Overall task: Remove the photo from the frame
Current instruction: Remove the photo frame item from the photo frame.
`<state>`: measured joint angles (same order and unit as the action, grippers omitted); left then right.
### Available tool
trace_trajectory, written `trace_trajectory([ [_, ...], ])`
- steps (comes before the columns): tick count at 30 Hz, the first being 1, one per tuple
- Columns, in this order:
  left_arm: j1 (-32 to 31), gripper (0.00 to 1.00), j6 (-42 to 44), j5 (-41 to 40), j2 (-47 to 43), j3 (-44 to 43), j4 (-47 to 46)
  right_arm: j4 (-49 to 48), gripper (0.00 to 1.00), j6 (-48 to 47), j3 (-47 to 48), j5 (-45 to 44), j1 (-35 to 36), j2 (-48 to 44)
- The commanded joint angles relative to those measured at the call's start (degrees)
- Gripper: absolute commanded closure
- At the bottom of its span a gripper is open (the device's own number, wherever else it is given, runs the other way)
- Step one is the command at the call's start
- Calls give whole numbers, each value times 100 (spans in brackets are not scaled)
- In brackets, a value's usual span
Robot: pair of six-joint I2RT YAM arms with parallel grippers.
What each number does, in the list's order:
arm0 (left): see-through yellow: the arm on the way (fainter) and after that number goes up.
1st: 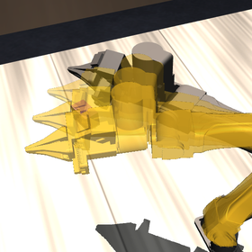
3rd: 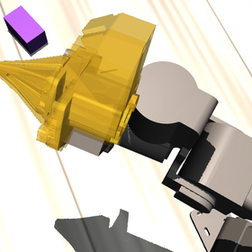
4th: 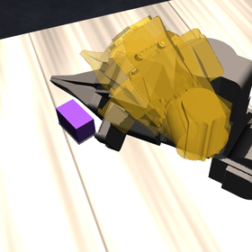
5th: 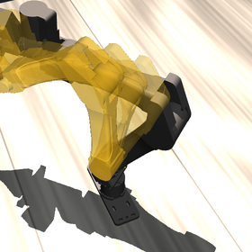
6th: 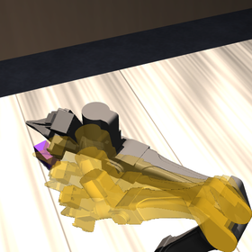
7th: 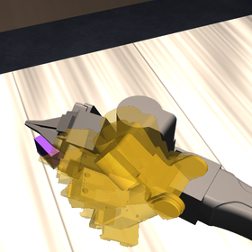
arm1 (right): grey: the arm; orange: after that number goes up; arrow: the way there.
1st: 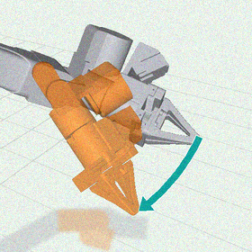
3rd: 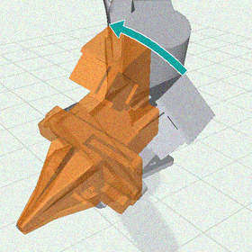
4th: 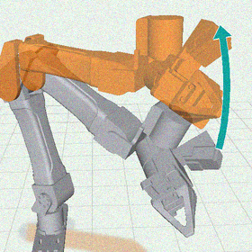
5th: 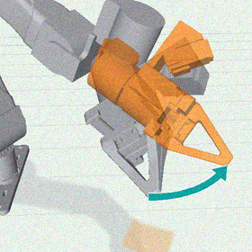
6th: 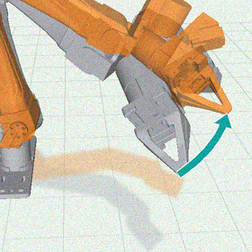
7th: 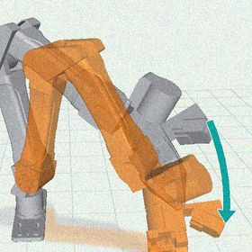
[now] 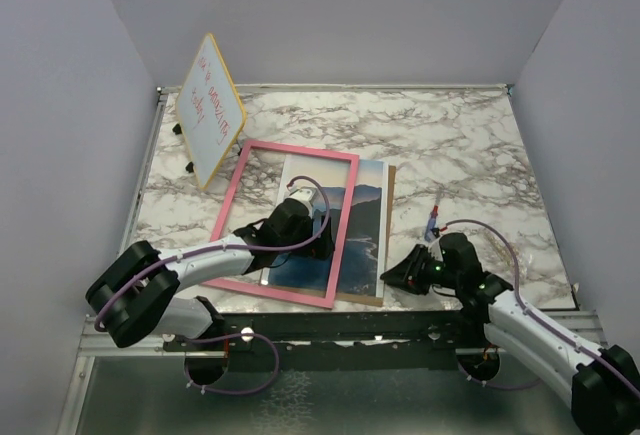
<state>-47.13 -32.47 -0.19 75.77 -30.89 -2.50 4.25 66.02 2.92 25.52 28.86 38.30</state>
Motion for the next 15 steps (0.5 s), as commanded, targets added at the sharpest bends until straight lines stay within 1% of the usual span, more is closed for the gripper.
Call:
trace_trajectory([
  [1, -49, 3, -66, 115, 43, 97, -34, 293, 74, 130, 180, 305, 0, -312],
  [4, -50, 3, -75, 123, 60, 103, -63, 201, 75, 197, 118, 375, -3, -392],
  [7, -51, 3, -84, 124, 48, 107, -64, -287, 75, 330, -37, 508, 5, -350],
  [9, -53, 3, -84, 97, -20, 110, -51, -377, 75, 400, -92, 395, 3, -212],
  [12, -56, 3, -64, -52, -163, 49, 112, -943, 87, 399, -97, 393, 5, 217],
  [13, -56, 3, -40, -132, -234, 18, 192, -1102, 94, 402, -66, 393, 1, 383],
  [14, -57, 3, -13, -197, -304, -22, 235, -1269, 99, 388, -38, 418, 5, 607],
  [15, -54, 2, 0, -251, -382, -39, 333, -1379, 99, 325, 30, 452, 8, 786],
])
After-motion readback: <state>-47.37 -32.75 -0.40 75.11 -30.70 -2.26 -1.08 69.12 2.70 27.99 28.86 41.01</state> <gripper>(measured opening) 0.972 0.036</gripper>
